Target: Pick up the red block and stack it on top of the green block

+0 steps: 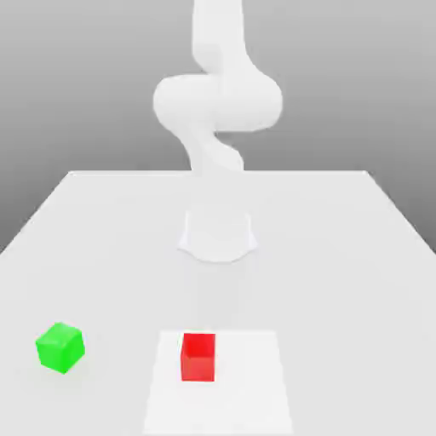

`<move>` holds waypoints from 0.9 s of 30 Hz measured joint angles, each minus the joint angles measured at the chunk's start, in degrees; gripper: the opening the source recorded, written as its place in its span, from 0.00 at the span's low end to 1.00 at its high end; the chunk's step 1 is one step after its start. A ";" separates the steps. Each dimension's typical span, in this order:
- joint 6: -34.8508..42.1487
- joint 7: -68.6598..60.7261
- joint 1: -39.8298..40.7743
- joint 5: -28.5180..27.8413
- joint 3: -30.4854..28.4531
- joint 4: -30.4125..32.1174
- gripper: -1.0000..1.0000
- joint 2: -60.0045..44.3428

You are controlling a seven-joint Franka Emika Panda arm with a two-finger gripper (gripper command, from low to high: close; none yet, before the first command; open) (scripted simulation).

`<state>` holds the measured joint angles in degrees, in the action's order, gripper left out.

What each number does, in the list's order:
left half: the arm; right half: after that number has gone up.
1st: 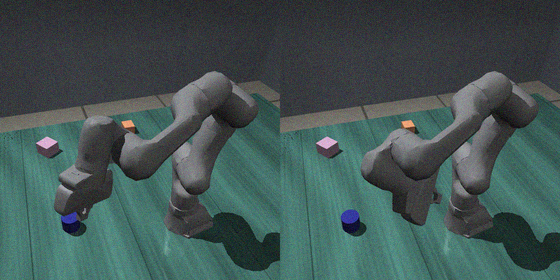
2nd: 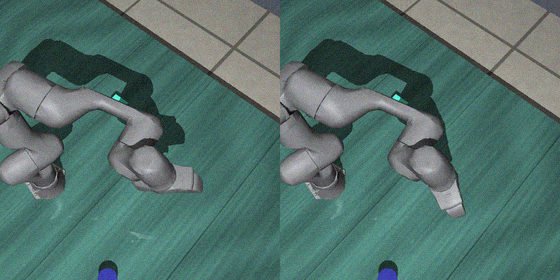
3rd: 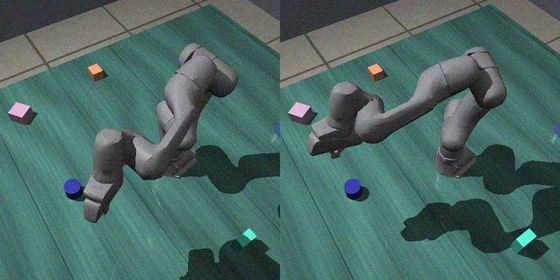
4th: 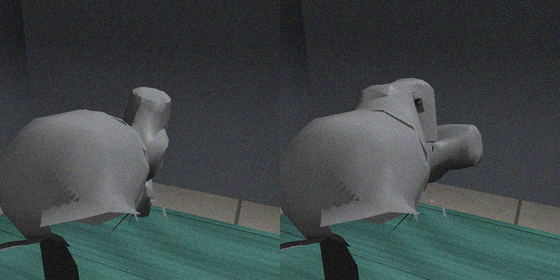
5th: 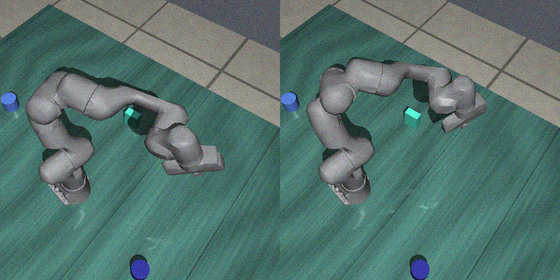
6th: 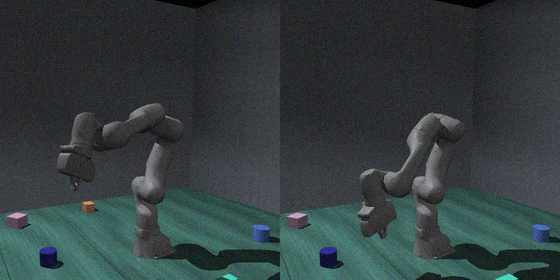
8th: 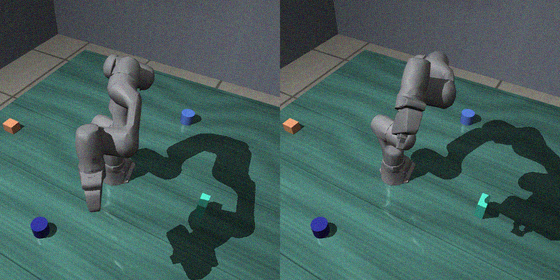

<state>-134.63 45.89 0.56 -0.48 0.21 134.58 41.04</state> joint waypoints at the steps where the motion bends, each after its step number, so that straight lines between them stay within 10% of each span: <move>1: -1.38 0.04 0.19 -0.27 0.02 1.32 0.50 -2.35; 25: -33.87 -3.64 2.77 1.36 -1.01 22.23 0.50 -52.69; 26: -35.50 -3.59 2.91 1.27 -0.89 21.96 0.00 -54.63; 27: -35.50 -3.59 2.91 1.27 -0.89 21.96 0.00 -54.63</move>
<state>-170.13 42.29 3.47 0.79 -0.68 156.54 -13.59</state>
